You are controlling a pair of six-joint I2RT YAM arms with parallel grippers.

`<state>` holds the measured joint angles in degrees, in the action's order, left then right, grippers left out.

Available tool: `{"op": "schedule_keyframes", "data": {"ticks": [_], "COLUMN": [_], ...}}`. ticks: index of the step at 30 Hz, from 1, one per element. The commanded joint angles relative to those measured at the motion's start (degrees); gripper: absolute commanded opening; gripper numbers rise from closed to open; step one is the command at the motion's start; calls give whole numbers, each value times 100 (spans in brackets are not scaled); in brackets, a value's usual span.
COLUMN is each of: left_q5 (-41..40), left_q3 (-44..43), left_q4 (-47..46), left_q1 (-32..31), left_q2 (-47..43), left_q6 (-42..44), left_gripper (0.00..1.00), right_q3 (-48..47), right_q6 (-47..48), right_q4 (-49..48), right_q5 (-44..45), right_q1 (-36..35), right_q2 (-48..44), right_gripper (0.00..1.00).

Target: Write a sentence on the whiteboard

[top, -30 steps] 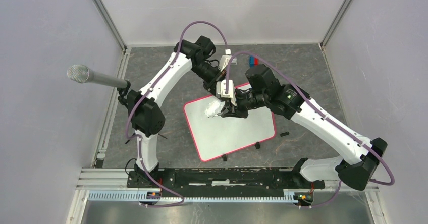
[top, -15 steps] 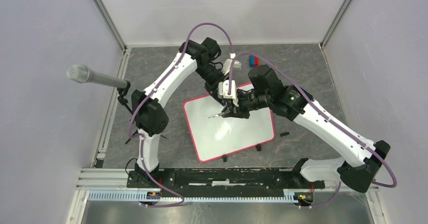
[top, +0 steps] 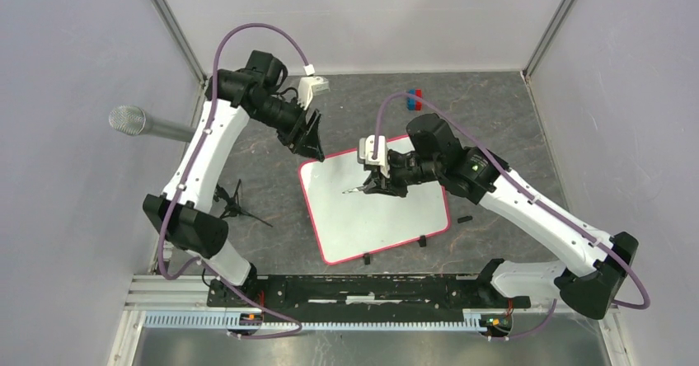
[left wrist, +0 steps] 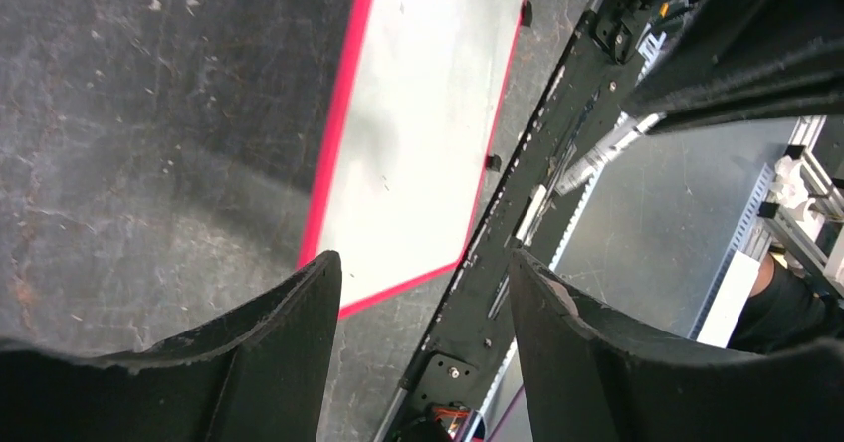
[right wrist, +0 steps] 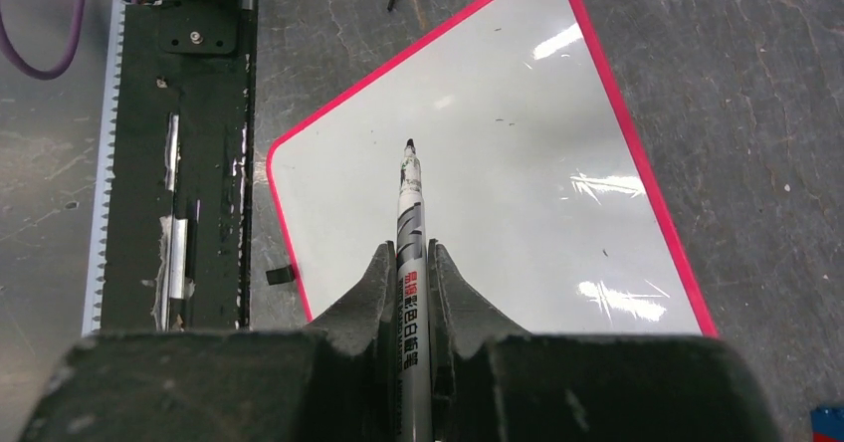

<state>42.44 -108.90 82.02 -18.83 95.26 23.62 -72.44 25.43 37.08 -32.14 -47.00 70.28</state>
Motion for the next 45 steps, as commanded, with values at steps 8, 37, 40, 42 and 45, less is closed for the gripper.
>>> {"op": "schedule_keyframes", "data": {"ticks": [8,37,40,42,45], "left_q5": [547,977,971,938,882], "left_q3": [1057,1178,1234,1278,1301], "left_q4": [-689,-598,-599,-592,-597], "left_q1": [345,354,354,354,354], "left_q2": [-418,-164,-160,-155,-111], "left_q6": [-268,-120,-112,-117,-111], "left_gripper": [69,44,50,51,52], "right_q3": [25,-447,-499,-449,-398], "right_q6": [-455,-686,-722,-771,-820], "right_q4": [-1024,-1470,-1491,-1558,-1635], "right_q5": [49,910,1033,1058,1173], "right_q1": [-15,-736,-771,-804,-810], "right_q2": [239,944,1077,1099,1109], "right_gripper": [0,0,0,0,0]}}
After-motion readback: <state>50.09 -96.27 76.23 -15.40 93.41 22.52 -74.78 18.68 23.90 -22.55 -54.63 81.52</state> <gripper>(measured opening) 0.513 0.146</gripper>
